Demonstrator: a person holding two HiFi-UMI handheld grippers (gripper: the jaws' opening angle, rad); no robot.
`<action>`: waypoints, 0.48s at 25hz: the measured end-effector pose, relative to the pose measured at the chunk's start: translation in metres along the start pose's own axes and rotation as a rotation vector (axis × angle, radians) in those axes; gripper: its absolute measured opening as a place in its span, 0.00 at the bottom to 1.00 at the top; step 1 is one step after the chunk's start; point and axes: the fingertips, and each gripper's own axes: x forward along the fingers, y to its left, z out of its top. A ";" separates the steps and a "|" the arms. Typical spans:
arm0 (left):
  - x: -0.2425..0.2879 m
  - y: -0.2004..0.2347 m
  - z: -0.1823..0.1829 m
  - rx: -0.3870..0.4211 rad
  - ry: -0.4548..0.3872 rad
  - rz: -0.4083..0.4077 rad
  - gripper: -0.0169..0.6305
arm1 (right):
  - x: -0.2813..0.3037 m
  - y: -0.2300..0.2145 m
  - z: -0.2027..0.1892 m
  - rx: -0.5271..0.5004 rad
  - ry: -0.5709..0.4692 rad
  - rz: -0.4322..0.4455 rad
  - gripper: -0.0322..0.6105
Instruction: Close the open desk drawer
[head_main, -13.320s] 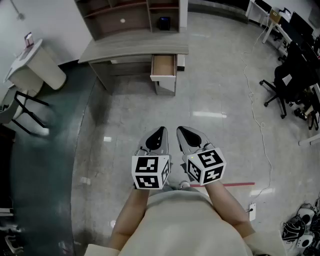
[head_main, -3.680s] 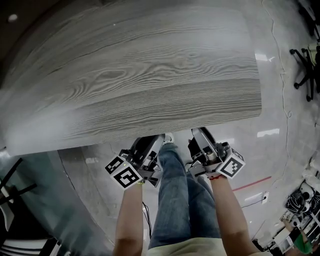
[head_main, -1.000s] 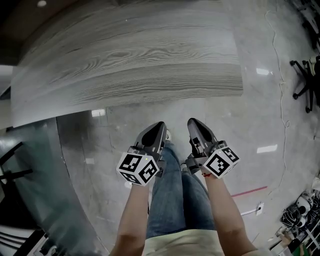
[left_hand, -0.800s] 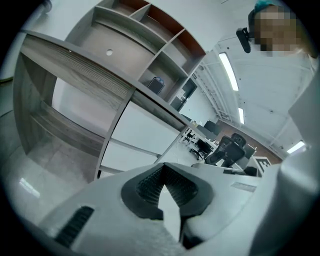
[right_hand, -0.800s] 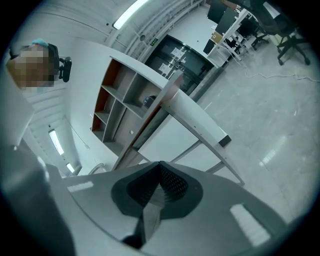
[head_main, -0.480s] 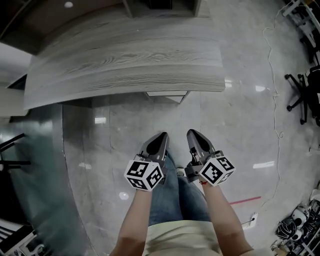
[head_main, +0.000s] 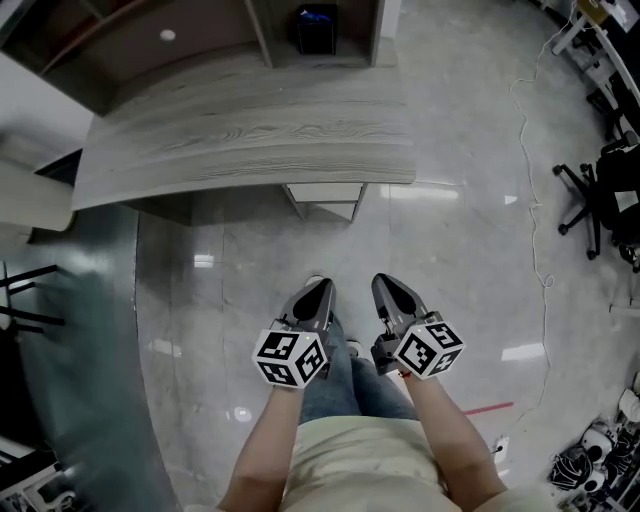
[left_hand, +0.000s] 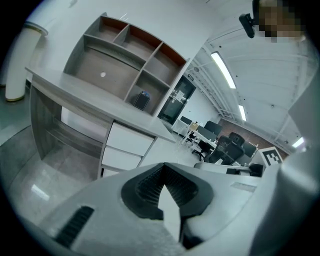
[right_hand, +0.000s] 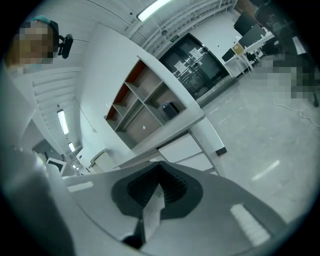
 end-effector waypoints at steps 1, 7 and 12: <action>-0.006 -0.007 0.000 0.005 0.001 0.003 0.02 | -0.007 0.006 0.003 -0.016 0.003 0.005 0.05; -0.033 -0.046 -0.005 0.041 0.031 0.007 0.02 | -0.046 0.042 0.012 -0.112 0.020 0.035 0.05; -0.058 -0.074 -0.003 0.081 0.031 0.011 0.02 | -0.074 0.068 0.013 -0.173 0.033 0.043 0.05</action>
